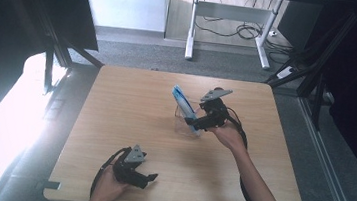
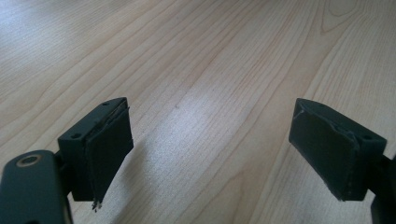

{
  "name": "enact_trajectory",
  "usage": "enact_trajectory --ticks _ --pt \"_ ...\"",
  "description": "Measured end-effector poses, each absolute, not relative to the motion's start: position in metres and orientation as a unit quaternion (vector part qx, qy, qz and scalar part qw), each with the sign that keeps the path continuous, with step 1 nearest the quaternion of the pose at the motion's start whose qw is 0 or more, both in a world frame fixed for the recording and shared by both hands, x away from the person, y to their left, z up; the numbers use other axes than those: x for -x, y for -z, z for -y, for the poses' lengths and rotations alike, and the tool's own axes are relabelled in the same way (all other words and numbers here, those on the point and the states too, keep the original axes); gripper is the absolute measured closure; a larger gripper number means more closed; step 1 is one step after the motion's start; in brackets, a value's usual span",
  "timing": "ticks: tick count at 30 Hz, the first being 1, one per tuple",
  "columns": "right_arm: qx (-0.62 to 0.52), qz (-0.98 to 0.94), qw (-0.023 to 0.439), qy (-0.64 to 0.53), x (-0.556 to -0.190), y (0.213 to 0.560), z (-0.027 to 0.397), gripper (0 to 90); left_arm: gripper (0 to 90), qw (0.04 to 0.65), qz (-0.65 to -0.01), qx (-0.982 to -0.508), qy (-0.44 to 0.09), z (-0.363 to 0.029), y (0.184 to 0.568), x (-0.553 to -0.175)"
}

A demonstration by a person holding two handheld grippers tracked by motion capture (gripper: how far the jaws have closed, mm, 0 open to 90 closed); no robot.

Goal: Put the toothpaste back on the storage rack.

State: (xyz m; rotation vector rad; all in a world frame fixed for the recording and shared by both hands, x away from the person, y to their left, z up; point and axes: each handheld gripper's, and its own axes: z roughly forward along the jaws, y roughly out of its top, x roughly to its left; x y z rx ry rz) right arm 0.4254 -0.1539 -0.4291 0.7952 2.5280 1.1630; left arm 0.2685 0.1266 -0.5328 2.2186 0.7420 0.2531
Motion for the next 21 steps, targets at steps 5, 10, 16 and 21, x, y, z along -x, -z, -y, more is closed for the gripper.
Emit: enact_trajectory --ticks 5,10,16,21 --pt "-0.273 -0.867 0.126 -0.398 -0.419 0.427 0.159 12.4 13.5 0.385 -0.290 -0.870 -0.099 -0.127 0.533 -0.269" --pt "-0.273 -0.865 0.127 -0.403 -0.413 0.425 0.165 10.4 13.5 0.387 -0.292 -0.869 -0.100 -0.127 0.533 -0.268" --pt "-0.272 -0.868 0.123 -0.397 -0.405 0.424 0.170 4.6 13.5 0.388 -0.290 -0.869 -0.102 -0.127 0.532 -0.268" --pt "-0.273 -0.869 0.119 -0.395 -0.398 0.426 0.177 0.2 13.5 0.388 -0.290 -0.869 -0.102 -0.127 0.532 -0.268"
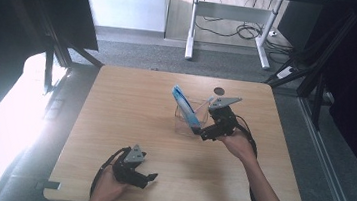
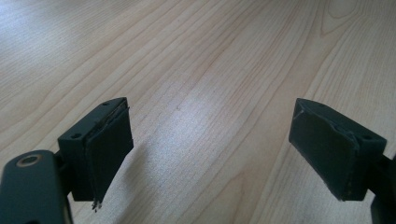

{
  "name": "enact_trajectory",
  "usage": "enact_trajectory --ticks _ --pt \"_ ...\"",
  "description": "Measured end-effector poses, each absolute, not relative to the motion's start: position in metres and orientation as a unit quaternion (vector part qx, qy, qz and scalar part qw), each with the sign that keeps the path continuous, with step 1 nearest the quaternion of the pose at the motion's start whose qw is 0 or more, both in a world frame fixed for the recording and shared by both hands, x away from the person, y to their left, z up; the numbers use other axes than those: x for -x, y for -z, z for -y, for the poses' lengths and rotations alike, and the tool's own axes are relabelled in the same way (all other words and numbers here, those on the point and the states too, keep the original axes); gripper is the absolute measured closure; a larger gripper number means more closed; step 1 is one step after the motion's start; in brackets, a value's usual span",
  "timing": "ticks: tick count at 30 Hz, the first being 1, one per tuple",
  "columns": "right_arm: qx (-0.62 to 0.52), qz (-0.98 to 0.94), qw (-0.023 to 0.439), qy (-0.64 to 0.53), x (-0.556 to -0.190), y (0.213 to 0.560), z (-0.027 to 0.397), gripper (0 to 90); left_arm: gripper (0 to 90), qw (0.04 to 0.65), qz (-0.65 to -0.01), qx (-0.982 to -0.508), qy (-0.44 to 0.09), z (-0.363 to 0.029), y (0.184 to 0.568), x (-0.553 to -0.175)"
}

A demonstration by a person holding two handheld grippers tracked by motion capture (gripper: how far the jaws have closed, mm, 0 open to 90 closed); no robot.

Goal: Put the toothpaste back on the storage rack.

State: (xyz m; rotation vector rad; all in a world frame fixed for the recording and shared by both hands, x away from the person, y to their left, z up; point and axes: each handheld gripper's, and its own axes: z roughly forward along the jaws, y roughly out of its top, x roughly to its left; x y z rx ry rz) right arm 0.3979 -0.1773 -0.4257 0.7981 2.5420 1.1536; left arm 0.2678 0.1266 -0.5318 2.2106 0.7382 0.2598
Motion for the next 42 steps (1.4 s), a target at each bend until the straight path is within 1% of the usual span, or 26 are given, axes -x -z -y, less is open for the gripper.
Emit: enact_trajectory --ticks 14,42 --pt "-0.284 -0.866 0.125 -0.392 -0.376 0.436 0.206 0.0 13.4 0.387 -0.291 -0.870 -0.094 -0.125 0.533 -0.268" --pt "-0.314 -0.857 0.153 -0.378 -0.313 0.464 0.264 0.0 13.3 0.393 -0.291 -0.866 -0.102 -0.125 0.531 -0.267"
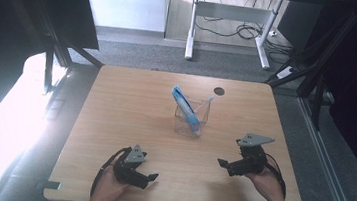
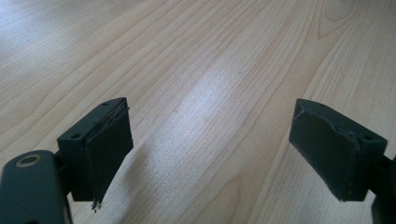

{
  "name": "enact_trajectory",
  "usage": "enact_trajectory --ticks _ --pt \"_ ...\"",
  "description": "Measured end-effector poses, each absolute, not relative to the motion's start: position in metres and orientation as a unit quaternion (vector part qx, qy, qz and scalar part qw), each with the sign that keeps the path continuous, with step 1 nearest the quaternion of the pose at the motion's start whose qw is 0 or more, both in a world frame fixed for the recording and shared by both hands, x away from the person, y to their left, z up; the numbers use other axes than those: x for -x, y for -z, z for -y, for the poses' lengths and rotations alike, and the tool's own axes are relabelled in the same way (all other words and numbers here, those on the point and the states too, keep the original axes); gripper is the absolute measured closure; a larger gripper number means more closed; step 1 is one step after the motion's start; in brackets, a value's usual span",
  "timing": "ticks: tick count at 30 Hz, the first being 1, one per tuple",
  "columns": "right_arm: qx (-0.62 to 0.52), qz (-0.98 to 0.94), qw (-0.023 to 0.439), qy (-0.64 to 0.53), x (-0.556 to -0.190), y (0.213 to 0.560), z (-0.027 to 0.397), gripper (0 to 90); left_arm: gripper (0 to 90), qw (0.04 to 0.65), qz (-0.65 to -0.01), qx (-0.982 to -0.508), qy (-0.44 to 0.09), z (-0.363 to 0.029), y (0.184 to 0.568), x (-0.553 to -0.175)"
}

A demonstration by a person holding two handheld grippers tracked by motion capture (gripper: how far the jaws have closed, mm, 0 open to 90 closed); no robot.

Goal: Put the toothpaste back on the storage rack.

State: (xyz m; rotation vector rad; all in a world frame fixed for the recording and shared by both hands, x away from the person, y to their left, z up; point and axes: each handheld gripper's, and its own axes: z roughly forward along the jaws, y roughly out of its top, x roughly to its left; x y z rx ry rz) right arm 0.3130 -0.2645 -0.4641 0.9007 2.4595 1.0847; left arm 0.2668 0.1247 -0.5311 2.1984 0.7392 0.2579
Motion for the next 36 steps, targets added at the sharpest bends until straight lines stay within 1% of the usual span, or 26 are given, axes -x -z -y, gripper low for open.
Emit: enact_trajectory --ticks 5,15,27,36 --pt "-0.324 -0.854 0.161 -0.373 -0.302 0.472 0.272 0.0 13.3 0.394 -0.292 -0.865 -0.103 -0.125 0.530 -0.266" --pt "-0.344 -0.846 0.155 -0.377 -0.283 0.497 0.283 0.2 13.3 0.392 -0.289 -0.867 -0.105 -0.123 0.531 -0.266" --pt "-0.356 -0.846 0.155 -0.365 -0.276 0.523 0.290 0.1 13.3 0.389 -0.287 -0.869 -0.104 -0.121 0.532 -0.265" --pt "-0.345 -0.864 0.136 -0.340 -0.275 0.541 0.287 0.0 13.3 0.391 -0.292 -0.867 -0.102 -0.120 0.533 -0.266"
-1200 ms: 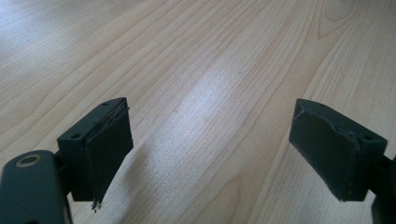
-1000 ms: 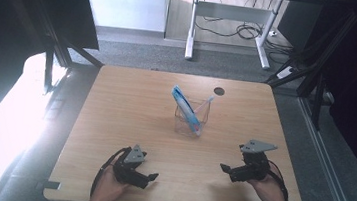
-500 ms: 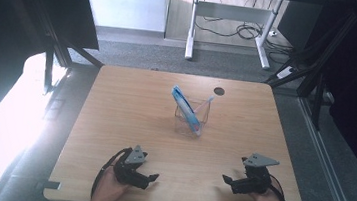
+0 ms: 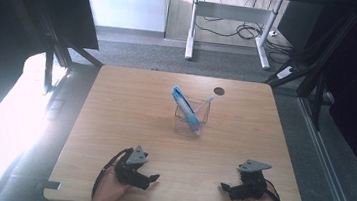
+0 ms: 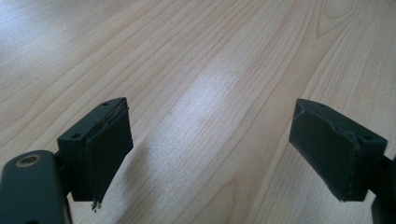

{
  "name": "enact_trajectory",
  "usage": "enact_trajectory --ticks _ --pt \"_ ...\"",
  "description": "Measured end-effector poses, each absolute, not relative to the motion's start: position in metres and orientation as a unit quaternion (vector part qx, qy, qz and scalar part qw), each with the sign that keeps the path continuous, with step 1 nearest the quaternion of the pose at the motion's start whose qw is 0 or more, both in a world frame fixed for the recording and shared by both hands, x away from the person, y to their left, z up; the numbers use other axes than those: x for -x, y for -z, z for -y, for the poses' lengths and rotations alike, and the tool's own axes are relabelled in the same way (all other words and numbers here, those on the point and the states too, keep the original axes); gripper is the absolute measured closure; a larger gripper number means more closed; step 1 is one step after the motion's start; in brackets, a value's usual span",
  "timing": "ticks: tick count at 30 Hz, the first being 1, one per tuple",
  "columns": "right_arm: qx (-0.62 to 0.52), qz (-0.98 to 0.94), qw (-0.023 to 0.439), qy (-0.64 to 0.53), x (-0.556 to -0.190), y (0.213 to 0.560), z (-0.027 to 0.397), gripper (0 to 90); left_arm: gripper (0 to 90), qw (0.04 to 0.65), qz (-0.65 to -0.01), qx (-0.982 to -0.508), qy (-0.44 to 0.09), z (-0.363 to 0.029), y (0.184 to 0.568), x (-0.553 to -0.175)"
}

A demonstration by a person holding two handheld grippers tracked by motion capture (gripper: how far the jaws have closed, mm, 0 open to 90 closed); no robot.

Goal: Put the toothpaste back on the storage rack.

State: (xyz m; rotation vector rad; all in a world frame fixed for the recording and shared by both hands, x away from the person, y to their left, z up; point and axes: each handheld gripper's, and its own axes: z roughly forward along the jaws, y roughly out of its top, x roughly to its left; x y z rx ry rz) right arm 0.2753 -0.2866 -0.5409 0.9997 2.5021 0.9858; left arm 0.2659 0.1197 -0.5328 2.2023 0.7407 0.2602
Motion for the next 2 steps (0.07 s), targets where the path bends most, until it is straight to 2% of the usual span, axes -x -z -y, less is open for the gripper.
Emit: enact_trajectory --ticks 2 --pt "-0.346 -0.863 0.136 -0.342 -0.2754 0.5411 0.2871 0.0 13.3 0.393 -0.294 -0.865 -0.102 -0.1192 0.5315 -0.2664"
